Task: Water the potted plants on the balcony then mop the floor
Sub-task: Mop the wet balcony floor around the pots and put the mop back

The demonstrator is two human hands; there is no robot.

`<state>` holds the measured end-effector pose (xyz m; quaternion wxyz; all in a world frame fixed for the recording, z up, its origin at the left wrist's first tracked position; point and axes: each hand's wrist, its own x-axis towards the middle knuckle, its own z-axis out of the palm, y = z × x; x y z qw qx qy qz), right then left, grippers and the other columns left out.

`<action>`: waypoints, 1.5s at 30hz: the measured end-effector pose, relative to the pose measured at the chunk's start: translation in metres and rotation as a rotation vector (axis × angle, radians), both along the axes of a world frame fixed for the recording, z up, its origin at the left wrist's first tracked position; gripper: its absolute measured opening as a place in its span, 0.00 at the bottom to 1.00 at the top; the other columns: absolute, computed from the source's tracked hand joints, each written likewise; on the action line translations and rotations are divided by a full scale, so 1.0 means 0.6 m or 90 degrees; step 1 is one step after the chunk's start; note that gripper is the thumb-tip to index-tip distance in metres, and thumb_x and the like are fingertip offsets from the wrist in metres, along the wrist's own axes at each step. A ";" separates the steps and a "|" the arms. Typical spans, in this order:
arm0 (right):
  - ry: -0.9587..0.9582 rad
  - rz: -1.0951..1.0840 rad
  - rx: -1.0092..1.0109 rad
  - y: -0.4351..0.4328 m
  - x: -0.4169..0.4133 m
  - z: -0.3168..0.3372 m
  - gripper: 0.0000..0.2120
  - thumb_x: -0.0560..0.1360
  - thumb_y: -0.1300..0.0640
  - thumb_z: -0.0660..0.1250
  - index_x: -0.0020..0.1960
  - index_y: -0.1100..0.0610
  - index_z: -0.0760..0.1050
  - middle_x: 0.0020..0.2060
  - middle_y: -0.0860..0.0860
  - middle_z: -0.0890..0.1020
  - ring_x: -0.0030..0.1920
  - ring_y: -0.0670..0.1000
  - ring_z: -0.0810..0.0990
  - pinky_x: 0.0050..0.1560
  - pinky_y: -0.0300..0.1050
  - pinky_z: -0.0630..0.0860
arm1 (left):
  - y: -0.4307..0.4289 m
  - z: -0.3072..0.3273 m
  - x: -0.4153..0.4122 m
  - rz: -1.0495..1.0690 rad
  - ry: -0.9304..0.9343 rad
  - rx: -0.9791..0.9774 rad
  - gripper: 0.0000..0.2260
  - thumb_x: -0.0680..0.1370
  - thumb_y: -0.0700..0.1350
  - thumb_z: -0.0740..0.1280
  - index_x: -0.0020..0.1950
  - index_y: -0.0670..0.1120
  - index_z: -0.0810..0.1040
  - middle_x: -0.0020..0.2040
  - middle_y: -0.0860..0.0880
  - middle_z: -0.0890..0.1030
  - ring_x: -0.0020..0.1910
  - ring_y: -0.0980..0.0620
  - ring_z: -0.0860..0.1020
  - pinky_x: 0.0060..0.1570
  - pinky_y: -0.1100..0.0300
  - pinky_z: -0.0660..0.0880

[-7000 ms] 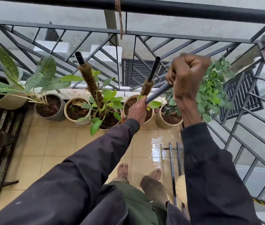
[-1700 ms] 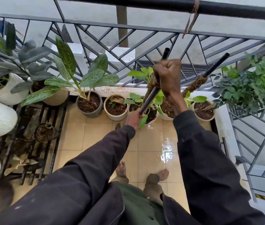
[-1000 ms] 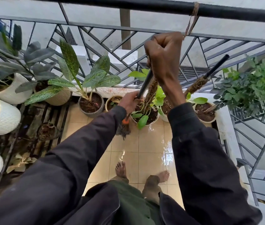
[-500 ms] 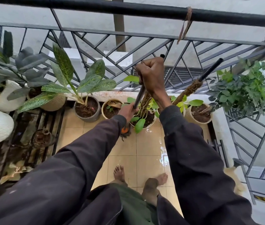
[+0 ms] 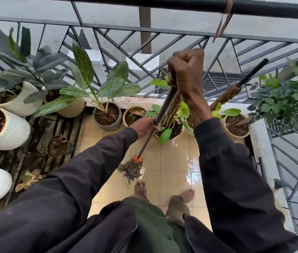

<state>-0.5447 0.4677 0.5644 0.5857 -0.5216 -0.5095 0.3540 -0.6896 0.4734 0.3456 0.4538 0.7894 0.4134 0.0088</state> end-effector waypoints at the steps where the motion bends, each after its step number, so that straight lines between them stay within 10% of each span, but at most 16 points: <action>1: -0.005 -0.012 0.018 0.003 0.001 0.013 0.14 0.66 0.65 0.64 0.24 0.54 0.68 0.20 0.48 0.64 0.20 0.47 0.63 0.25 0.35 0.65 | 0.013 0.010 0.006 -0.003 -0.010 0.010 0.03 0.81 0.42 0.66 0.51 0.47 0.80 0.48 0.48 0.83 0.50 0.46 0.81 0.58 0.49 0.77; 7: -0.079 -0.024 0.080 0.020 0.000 0.014 0.12 0.67 0.60 0.65 0.26 0.56 0.70 0.20 0.46 0.65 0.23 0.49 0.64 0.26 0.37 0.66 | 0.056 0.022 0.052 0.110 -0.046 0.015 0.04 0.82 0.41 0.65 0.52 0.47 0.79 0.42 0.52 0.80 0.41 0.55 0.78 0.46 0.64 0.74; 11: -0.125 0.017 0.038 0.008 -0.023 -0.059 0.22 0.67 0.68 0.65 0.25 0.46 0.64 0.20 0.40 0.63 0.19 0.41 0.63 0.27 0.25 0.61 | 0.051 -0.053 0.073 0.204 -0.018 -0.015 0.08 0.80 0.41 0.66 0.55 0.39 0.80 0.48 0.37 0.82 0.46 0.44 0.78 0.53 0.48 0.76; 15: -0.100 0.042 0.001 0.028 -0.008 -0.071 0.23 0.68 0.70 0.66 0.24 0.49 0.65 0.19 0.44 0.64 0.19 0.41 0.62 0.27 0.27 0.66 | 0.046 -0.050 0.086 0.264 -0.017 -0.017 0.07 0.83 0.41 0.65 0.59 0.41 0.79 0.48 0.45 0.80 0.45 0.48 0.77 0.48 0.55 0.75; 19: -0.093 0.059 -0.032 0.044 0.020 -0.059 0.15 0.67 0.67 0.66 0.23 0.62 0.69 0.21 0.52 0.65 0.23 0.50 0.64 0.26 0.44 0.66 | 0.056 -0.045 0.102 0.245 0.014 0.004 0.06 0.82 0.39 0.66 0.58 0.41 0.79 0.49 0.42 0.83 0.48 0.45 0.79 0.52 0.52 0.75; 24: -0.059 0.084 -0.061 0.038 0.046 -0.057 0.16 0.67 0.66 0.66 0.27 0.75 0.68 0.21 0.57 0.68 0.23 0.51 0.66 0.24 0.42 0.66 | 0.031 -0.045 0.102 0.202 0.042 0.050 0.04 0.79 0.36 0.69 0.53 0.40 0.80 0.47 0.41 0.83 0.48 0.41 0.81 0.50 0.54 0.74; 36: 0.012 0.100 -0.031 0.035 0.065 -0.018 0.14 0.65 0.65 0.64 0.23 0.55 0.67 0.20 0.48 0.65 0.21 0.48 0.63 0.25 0.35 0.64 | 0.012 -0.023 0.076 0.076 0.066 0.016 0.04 0.80 0.38 0.68 0.52 0.44 0.81 0.50 0.45 0.84 0.52 0.45 0.82 0.60 0.51 0.77; 45: -0.054 0.046 0.048 0.078 0.082 -0.018 0.15 0.66 0.64 0.65 0.25 0.71 0.66 0.21 0.54 0.64 0.25 0.51 0.63 0.25 0.48 0.63 | 0.087 0.004 0.142 0.205 0.027 0.069 0.04 0.80 0.37 0.67 0.52 0.44 0.80 0.47 0.45 0.83 0.46 0.46 0.80 0.51 0.54 0.75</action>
